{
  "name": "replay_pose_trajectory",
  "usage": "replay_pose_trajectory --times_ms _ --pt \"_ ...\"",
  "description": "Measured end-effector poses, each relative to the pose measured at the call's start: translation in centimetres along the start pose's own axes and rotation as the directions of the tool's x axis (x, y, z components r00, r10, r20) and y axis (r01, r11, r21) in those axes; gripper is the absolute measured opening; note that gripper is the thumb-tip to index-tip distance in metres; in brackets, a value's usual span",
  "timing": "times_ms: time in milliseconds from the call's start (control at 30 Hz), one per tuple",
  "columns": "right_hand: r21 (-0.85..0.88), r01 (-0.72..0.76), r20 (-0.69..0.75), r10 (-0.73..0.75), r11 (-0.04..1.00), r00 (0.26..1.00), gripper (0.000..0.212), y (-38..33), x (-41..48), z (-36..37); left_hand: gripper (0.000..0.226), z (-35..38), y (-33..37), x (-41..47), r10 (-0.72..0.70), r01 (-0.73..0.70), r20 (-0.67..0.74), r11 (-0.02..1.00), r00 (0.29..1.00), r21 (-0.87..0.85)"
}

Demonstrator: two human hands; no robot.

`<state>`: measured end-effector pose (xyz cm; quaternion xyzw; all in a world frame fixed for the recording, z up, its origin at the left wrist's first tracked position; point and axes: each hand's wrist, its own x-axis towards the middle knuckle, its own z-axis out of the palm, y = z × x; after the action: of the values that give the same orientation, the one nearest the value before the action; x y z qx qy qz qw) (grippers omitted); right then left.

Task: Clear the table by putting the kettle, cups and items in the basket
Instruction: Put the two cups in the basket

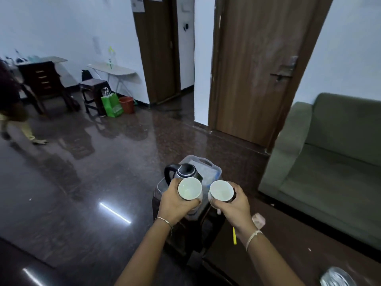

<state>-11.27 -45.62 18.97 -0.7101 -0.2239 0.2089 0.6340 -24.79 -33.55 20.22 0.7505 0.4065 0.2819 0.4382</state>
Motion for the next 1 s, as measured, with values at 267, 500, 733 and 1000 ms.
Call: replay_pose_trajectory --times_ms 267,500,733,1000 --pt "-0.023 -0.001 0.051 0.002 1.0 0.999 0.059 -0.6 10.2 4.1 0.063 -0.3 0.3 10.0 0.005 -0.005 -0.003 0.997 1.0 0.073" --pt "-0.056 -0.014 0.059 0.017 0.998 0.998 0.054 0.2 17.1 5.8 0.058 1.4 -0.3 17.8 -0.011 0.009 0.025 0.997 1.0 0.073" --pt "-0.124 -0.053 -0.004 0.053 0.991 0.999 0.056 1.8 21.9 7.0 0.06 3.9 -2.7 24.9 -0.026 0.018 0.112 0.997 0.993 0.07" --pt "-0.253 -0.103 -0.136 0.07 0.962 0.988 0.057 4.9 27.4 10.3 0.07 5.8 -7.0 34.2 -0.027 -0.018 0.32 0.99 0.947 0.138"
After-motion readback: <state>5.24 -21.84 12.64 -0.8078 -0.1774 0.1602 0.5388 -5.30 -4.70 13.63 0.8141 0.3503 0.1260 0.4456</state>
